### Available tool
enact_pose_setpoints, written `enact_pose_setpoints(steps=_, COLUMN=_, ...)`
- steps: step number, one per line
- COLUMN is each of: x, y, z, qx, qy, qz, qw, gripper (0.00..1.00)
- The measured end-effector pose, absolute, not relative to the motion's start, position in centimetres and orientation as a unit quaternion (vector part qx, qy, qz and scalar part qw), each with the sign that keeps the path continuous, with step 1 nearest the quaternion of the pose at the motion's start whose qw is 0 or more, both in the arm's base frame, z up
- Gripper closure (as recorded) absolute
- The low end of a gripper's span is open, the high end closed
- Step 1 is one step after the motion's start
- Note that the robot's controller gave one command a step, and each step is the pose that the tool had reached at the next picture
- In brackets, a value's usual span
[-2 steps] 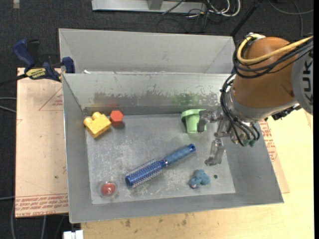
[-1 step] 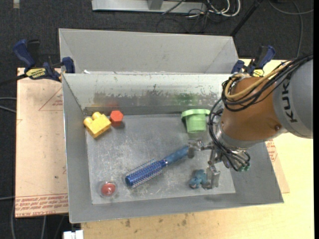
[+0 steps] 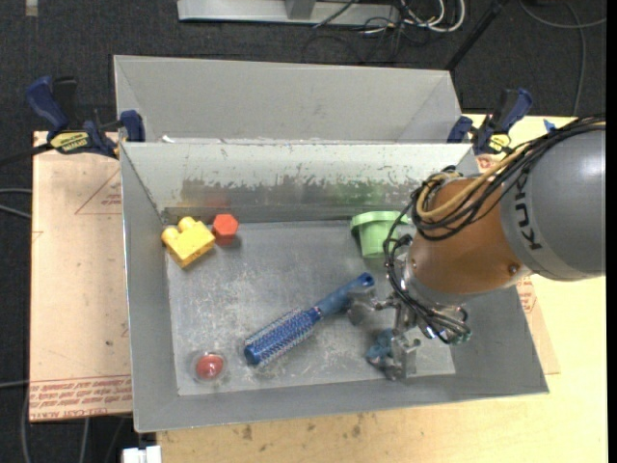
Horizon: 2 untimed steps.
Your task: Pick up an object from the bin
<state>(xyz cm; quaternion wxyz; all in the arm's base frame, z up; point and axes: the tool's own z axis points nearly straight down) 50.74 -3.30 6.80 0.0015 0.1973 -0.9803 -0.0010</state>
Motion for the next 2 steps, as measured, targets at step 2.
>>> enact_pose_setpoints(steps=2, x=49.8, y=-2.4, z=19.5, qx=0.182, qy=-0.983, qz=0.001, qw=-0.005, gripper=1.0)
